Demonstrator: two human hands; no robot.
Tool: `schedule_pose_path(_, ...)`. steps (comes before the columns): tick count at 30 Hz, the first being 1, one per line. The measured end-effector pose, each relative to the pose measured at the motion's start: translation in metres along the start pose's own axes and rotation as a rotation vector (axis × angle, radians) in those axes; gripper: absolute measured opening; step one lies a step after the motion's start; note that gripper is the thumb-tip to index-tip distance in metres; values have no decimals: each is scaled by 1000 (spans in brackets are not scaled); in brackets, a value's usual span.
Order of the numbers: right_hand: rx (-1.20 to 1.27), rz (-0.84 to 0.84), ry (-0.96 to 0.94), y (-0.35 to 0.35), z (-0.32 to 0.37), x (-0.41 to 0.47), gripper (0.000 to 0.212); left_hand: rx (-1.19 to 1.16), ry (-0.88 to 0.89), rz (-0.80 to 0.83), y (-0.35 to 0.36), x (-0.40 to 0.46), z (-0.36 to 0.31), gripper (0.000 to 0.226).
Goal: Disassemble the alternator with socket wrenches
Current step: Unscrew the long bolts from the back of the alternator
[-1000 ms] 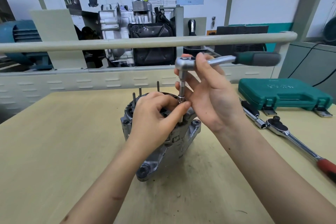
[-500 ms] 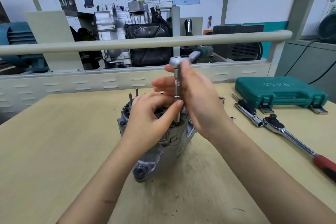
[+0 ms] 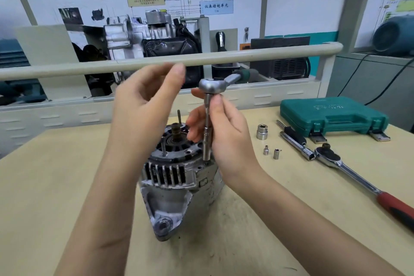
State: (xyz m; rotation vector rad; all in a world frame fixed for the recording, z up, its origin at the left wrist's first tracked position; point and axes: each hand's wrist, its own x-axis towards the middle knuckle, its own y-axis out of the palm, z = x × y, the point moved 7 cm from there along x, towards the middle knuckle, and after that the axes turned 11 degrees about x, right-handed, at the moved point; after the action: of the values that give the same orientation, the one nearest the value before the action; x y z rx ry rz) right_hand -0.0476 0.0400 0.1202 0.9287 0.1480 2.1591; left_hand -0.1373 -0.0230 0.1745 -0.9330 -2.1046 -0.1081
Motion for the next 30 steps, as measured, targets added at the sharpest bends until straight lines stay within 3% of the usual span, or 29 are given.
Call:
schedule_pose_path(3, -20, 22, -46, 7, -1, -2, 26, -80, -50, 92, 24, 3, -8, 25)
schedule_pose_path(5, 22, 44, -35, 10, -4, -2, 25, -71, -35, 120, 33, 1, -11, 10)
schedule_pose_path(12, 246, 74, 90, 9, -8, 1, 20, -128, -33, 238, 43, 1, -2, 25)
schedule_pose_path(18, 318, 94, 115, 7, -5, 6, 20, -244, -37, 289, 43, 0, 1, 20)
schedule_pose_path(25, 272, 59, 83, 7, -6, 3, 16, -172, -20, 248, 38, -2, 1, 19)
schedule_pose_path(30, 299, 81, 108, 9, -6, 1, 20, -174, -35, 216, 37, -3, 2, 2)
